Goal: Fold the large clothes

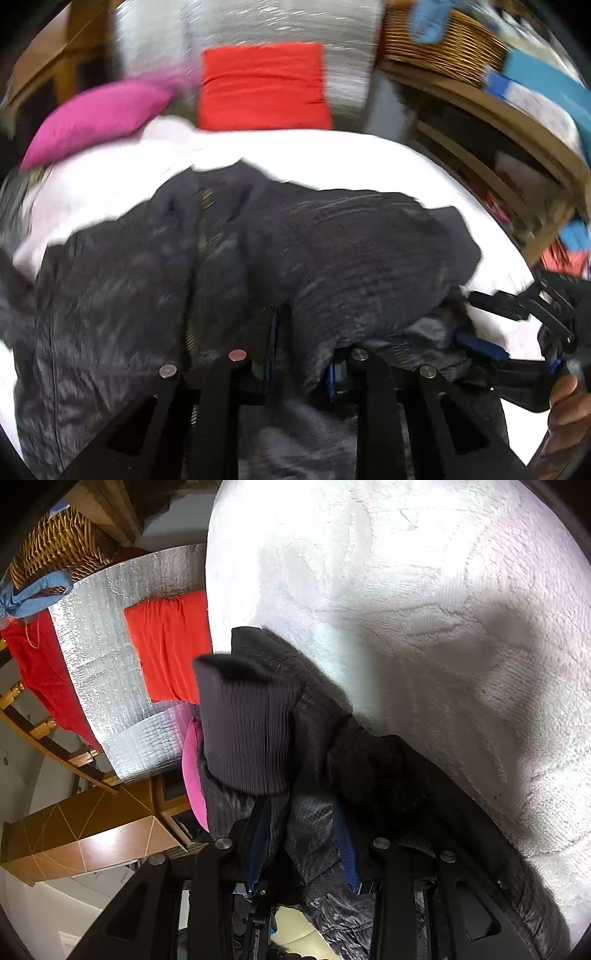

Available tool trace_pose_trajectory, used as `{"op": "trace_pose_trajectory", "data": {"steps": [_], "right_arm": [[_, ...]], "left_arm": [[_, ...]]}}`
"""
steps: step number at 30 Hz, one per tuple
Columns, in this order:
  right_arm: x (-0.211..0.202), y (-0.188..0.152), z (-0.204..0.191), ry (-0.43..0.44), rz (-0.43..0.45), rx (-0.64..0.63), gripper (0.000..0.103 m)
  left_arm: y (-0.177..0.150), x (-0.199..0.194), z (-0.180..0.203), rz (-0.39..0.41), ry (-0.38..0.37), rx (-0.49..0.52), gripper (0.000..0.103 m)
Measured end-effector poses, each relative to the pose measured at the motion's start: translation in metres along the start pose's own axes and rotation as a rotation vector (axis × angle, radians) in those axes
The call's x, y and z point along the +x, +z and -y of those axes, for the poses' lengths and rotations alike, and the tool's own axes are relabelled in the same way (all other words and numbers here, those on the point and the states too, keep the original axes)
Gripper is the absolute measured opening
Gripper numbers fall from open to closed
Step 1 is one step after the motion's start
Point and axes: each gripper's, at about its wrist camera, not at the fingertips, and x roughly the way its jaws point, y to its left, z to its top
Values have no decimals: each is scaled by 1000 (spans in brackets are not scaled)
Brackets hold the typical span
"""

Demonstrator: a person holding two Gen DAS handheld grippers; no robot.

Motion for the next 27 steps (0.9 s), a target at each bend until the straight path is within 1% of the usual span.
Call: {"op": "trace_pose_trajectory", "data": {"steps": [1,2,4,5,6,8,10,12,14,16,18,19,20,21,24,25,27], "right_arm": [[0,0,0,0,-1,1,39],[0,0,0,1,-4,0,39],[3,-1,-1,1,-18,-6,39],[4,-1,-2,-1,-24,-13,39],[6,-2,-3,-4,-30,-20,39],[7,-4,-5,-12,-32,-35,39],[8,-5,-5,-13,-33,-33,39],[9,-7,-4,-9,-33,-25,39],[10,-9,-4,-13,-25,-21,39],[10,-8,-3,-20,-15,-25,39],[10,-6,-2,-16,-15,-16,39],[11,-6,-3,-13,-16,-12,39],[12,-5,-3,-10,-20,-9,39],[12,-5,-3,-8,-24,-5,39],[12,-2,0,4,-35,9,39],[12,-1,1,7,-38,13,39],[11,0,1,13,-45,14,39]], "left_arm": [[-2,1,-8,-14,-5,-28,23],[-5,3,-17,-33,-15,-55,25],[-14,7,-38,-79,-45,-119,27],[-20,7,-47,-97,-61,-146,33],[-26,7,-52,-107,-61,-161,38],[-36,1,-58,-121,-39,-170,60],[-42,-5,-59,-130,-22,-160,69],[-43,-14,-54,-134,-3,-138,71],[-37,-27,-44,-114,29,-98,71],[-26,-45,-25,-53,95,-18,71],[-18,-60,-7,16,155,60,77],[-15,-65,1,44,170,92,82],[-13,-68,13,73,186,135,85],[-12,-69,21,90,210,176,85],[-4,-58,44,118,297,276,85],[-3,-54,49,114,317,300,85],[-1,-33,58,73,362,363,85]]}}
